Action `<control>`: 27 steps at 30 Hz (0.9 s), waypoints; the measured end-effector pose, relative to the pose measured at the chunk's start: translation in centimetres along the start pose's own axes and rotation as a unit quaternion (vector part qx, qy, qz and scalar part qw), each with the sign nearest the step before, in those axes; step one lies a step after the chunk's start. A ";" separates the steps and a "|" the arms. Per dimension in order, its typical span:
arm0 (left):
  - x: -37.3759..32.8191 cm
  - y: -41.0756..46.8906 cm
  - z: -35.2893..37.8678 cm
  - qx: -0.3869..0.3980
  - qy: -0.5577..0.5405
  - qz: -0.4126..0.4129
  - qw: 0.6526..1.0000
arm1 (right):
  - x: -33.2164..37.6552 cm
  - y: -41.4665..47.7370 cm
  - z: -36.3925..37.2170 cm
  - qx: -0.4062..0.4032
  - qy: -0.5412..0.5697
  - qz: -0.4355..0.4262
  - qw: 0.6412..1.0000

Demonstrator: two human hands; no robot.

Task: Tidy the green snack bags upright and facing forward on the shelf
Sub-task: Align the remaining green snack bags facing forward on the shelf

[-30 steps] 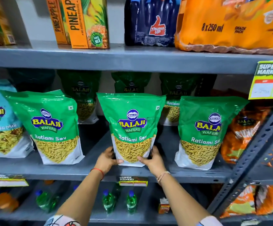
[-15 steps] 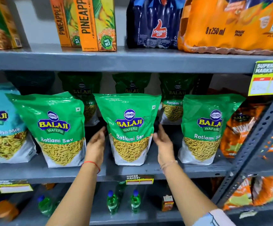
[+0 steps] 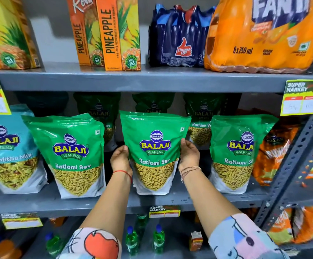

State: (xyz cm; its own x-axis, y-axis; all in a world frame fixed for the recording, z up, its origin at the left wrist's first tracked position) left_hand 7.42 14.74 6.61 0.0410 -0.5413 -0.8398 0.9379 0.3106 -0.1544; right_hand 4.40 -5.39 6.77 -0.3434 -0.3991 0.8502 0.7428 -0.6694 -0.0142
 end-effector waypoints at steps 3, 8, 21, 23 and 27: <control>0.0 0.3 -0.3 0.008 0.017 -0.009 1.000 | 0.0 -0.3 -0.2 0.015 0.006 0.013 1.000; 0.9 0.1 -2.2 0.130 0.109 -0.004 0.986 | -1.0 -0.8 -2.2 0.095 -0.061 0.033 0.993; 2.1 1.8 -2.7 0.057 0.188 -0.017 0.980 | -2.7 -0.5 -2.9 0.059 -0.118 0.021 0.991; 2.1 1.3 -3.4 0.097 0.178 -0.020 0.979 | -3.0 -1.1 -3.5 0.123 -0.140 0.042 0.981; 3.1 -0.9 -4.8 0.217 0.280 -0.027 0.935 | -4.8 -2.7 -5.3 0.233 -0.239 0.090 0.938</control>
State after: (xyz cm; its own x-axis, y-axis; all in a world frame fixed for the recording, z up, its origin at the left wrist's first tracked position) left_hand 5.04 16.51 1.68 -0.0839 -0.0149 -0.9964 0.9896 -0.1186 -0.0815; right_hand 0.99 -5.01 -0.09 0.0254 -0.0771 0.9967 0.9731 -0.2265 -0.0423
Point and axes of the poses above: each hand's wrist, its own y-axis towards the middle knuckle, its own z-axis out of the palm, x = y × z, the point moved 3 cm from there along y, towards the middle knuckle, and after that the axes turned 4 degrees about -x, right-handed, at the moved point
